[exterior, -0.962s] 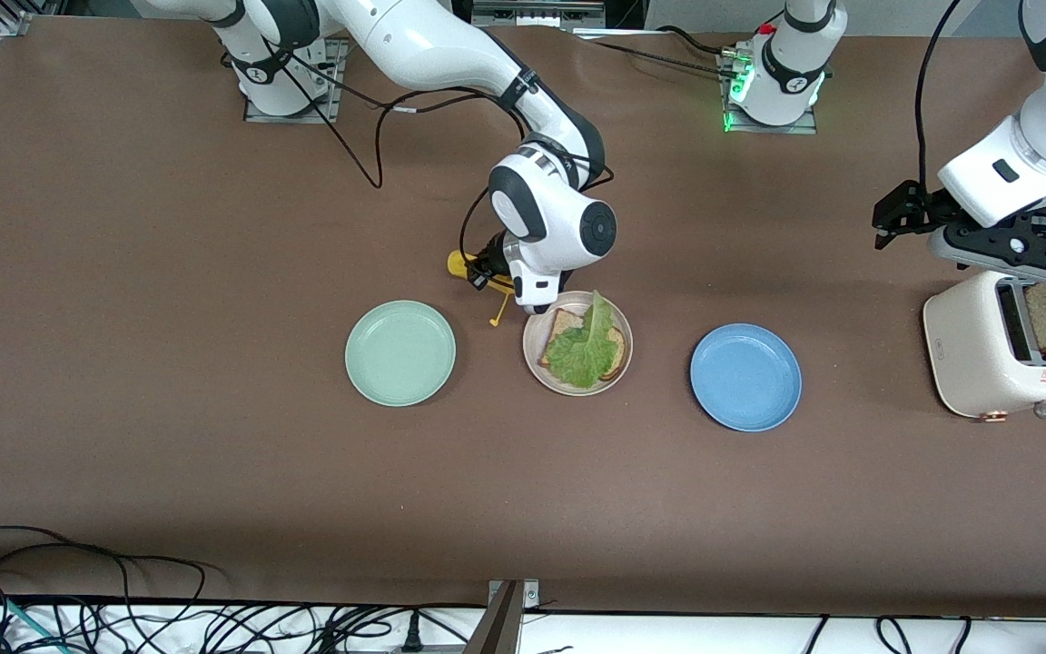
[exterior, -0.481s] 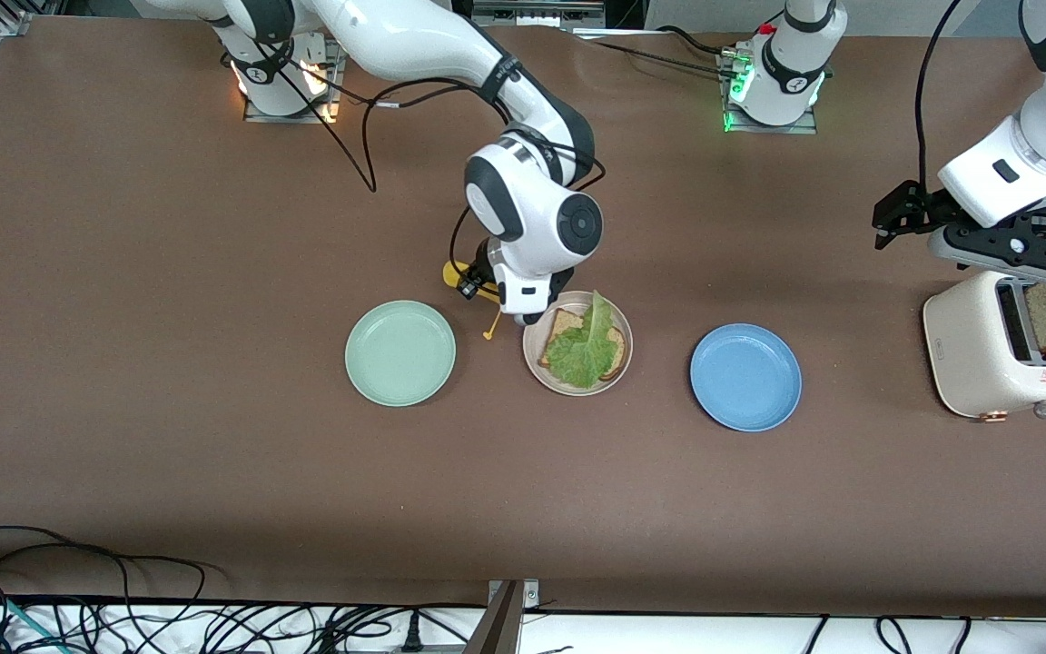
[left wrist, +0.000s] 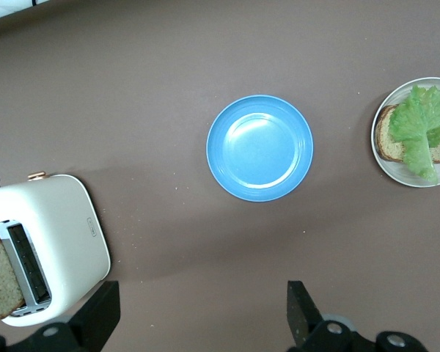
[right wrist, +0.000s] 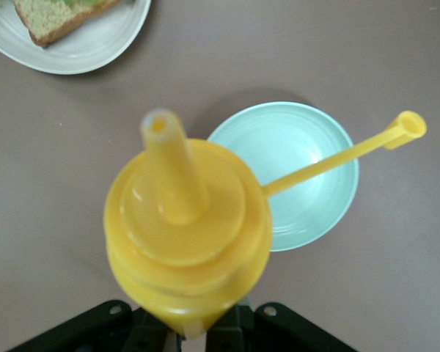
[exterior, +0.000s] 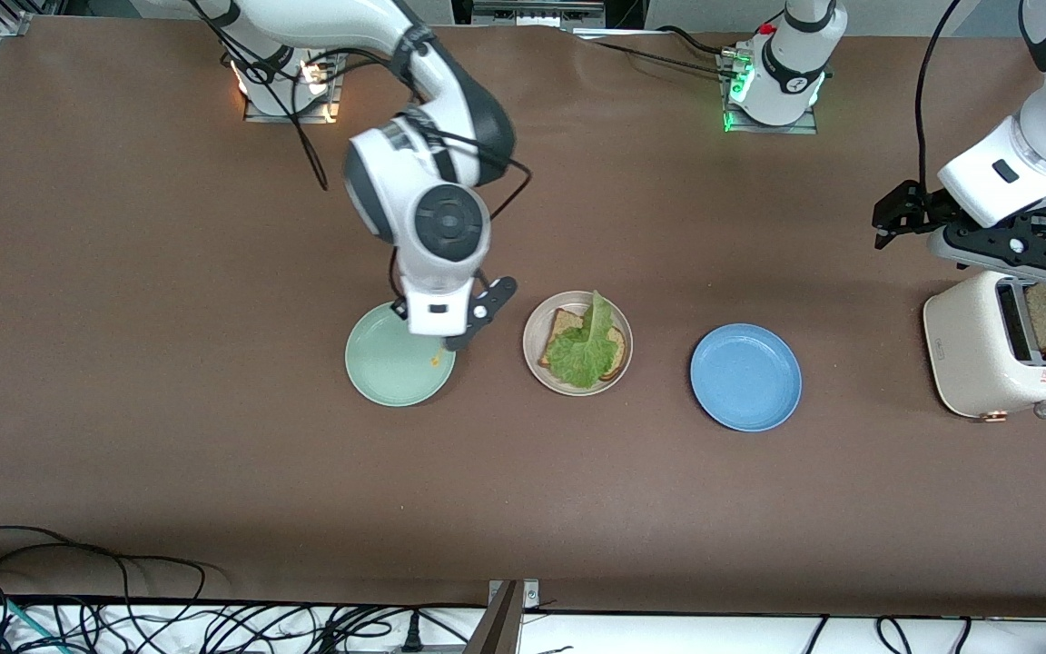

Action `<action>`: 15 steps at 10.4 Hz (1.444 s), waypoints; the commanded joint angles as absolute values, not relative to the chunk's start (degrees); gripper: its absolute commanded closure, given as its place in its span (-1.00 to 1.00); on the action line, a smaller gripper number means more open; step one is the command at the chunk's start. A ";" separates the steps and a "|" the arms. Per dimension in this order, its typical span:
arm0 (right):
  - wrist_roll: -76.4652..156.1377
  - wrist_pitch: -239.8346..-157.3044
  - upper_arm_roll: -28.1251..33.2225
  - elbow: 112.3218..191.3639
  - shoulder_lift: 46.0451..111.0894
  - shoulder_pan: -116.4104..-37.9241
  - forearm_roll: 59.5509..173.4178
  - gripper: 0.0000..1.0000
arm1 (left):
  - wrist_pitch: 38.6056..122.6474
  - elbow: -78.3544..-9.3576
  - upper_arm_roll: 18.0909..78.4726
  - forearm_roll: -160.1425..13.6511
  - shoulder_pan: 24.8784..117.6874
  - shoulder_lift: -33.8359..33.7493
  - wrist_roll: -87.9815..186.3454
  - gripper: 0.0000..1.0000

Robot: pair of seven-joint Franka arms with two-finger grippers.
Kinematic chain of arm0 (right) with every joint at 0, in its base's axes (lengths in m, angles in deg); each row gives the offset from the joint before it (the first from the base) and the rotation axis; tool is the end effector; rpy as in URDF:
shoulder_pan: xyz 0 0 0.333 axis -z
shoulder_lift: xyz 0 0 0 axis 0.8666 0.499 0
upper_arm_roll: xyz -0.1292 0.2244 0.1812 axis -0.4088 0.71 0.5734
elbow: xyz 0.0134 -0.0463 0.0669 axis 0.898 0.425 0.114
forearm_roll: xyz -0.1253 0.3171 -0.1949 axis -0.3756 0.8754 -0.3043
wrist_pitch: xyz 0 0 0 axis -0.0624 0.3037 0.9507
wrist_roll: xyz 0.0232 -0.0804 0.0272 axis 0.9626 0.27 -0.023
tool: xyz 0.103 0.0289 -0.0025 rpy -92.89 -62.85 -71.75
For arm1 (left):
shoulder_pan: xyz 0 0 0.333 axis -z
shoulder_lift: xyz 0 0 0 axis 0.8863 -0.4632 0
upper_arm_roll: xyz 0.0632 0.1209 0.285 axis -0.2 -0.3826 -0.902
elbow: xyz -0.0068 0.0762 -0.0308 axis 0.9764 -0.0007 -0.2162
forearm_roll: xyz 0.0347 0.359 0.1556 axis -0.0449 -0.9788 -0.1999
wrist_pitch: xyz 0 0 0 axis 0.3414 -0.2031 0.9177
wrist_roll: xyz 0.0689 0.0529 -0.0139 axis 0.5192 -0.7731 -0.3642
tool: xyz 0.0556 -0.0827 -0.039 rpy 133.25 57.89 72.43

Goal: Make sandwich on beige plate with both arms
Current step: 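Carry the yellow bottle past the green plate with the right gripper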

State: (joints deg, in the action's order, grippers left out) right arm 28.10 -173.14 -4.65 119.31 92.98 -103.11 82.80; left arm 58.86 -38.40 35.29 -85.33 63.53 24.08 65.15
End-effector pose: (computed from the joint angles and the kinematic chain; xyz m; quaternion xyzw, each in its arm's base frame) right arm 0.5872 0.3995 0.3991 0.9048 0.4073 -0.1111 0.0551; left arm 0.5653 -0.0571 0.5840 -0.9897 0.1406 0.0046 0.0256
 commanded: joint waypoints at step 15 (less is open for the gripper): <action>-12.95 -212.67 3.52 162.68 77.33 -71.67 103.95 1.00 | 53.84 -37.48 35.05 -83.91 58.73 19.95 65.91 -1.00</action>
